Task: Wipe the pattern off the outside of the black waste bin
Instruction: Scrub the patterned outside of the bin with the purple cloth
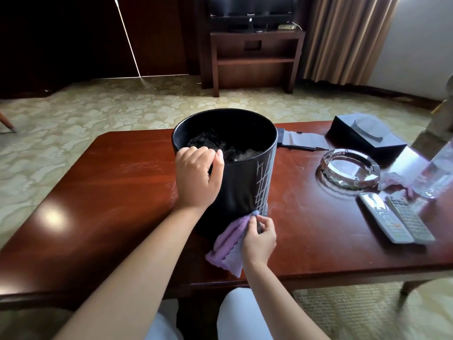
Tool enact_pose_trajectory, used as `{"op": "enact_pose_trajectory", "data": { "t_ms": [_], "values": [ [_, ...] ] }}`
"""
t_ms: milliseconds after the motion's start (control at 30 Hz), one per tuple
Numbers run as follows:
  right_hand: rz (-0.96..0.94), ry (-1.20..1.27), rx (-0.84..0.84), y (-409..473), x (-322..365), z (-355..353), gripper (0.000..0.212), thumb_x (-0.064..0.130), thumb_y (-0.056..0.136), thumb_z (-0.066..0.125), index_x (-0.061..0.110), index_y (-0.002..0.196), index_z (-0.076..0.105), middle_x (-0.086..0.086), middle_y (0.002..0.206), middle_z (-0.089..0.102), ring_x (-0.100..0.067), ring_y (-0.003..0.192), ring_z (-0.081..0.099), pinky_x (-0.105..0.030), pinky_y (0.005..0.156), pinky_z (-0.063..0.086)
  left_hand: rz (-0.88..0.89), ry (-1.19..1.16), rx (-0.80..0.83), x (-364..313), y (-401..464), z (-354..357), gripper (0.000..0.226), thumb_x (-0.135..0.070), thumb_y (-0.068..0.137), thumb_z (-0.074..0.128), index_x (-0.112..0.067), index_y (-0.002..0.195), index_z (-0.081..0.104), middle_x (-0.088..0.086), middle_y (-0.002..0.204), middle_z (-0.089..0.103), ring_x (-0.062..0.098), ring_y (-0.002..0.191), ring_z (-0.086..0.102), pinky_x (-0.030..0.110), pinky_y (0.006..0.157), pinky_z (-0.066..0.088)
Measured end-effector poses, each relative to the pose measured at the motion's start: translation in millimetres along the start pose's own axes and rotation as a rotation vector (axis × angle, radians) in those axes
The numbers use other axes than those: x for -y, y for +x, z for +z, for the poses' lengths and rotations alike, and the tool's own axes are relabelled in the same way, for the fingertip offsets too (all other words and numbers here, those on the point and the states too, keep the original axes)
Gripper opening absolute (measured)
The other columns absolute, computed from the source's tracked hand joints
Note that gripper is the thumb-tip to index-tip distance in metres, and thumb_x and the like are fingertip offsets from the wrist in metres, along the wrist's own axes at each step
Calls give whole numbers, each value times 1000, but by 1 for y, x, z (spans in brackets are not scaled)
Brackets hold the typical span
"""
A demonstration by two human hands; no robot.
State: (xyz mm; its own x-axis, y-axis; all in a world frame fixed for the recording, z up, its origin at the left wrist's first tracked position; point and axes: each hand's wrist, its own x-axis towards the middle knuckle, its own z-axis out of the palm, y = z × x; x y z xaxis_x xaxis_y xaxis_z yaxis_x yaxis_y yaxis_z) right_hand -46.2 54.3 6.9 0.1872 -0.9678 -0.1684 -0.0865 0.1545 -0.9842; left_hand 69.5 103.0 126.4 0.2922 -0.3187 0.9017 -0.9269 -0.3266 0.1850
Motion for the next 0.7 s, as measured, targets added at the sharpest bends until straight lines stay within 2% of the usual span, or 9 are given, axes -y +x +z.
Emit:
{"op": "enact_pose_trajectory", "data": {
  "t_ms": [100, 167, 300, 433, 600, 700],
  "values": [
    [205, -118, 57, 3, -16, -5, 4, 13, 88, 60, 14, 84, 61, -1, 78, 60, -18, 77, 54, -23, 69, 34, 3, 4, 0, 0, 0, 0, 38, -17, 93, 44, -12, 55, 37, 4, 52, 38, 25, 53, 38, 33, 63, 27],
    [256, -139, 92, 4, -21, -8, 3, 14, 86, 61, 14, 84, 62, -1, 80, 62, -17, 78, 55, -22, 69, 35, 9, 3, 0, 0, 0, 0, 38, -18, 93, 44, -13, 56, 37, 4, 52, 38, 25, 53, 38, 33, 63, 27],
    [136, -86, 72, 3, -12, -6, 8, 13, 86, 61, 16, 79, 61, 2, 72, 62, -16, 71, 56, -24, 64, 37, 12, -1, -1, 0, 0, 0, 38, -17, 93, 44, -12, 56, 37, 4, 52, 38, 25, 53, 38, 34, 63, 28],
    [-13, -17, 49, 0, -4, -6, 13, 13, 85, 62, 20, 75, 58, 7, 69, 60, -6, 65, 54, -21, 61, 39, 13, 5, -10, 0, -1, 1, 38, -17, 93, 43, -13, 56, 38, 4, 52, 39, 25, 53, 38, 35, 62, 29],
    [105, -242, 113, 5, -22, -10, 7, 18, 88, 58, 17, 82, 55, 3, 74, 59, -19, 74, 53, -25, 65, 32, 26, 9, -19, 1, -1, 2, 38, -16, 93, 43, -12, 56, 38, 6, 52, 39, 25, 53, 37, 36, 62, 29],
    [63, -310, 166, 8, -27, -14, 9, 20, 89, 59, 17, 81, 55, 2, 73, 59, -20, 74, 53, -25, 62, 31, 30, 18, -34, 1, -2, 3, 37, -15, 93, 43, -12, 56, 38, 6, 52, 38, 25, 54, 36, 36, 61, 29]
  ]
}}
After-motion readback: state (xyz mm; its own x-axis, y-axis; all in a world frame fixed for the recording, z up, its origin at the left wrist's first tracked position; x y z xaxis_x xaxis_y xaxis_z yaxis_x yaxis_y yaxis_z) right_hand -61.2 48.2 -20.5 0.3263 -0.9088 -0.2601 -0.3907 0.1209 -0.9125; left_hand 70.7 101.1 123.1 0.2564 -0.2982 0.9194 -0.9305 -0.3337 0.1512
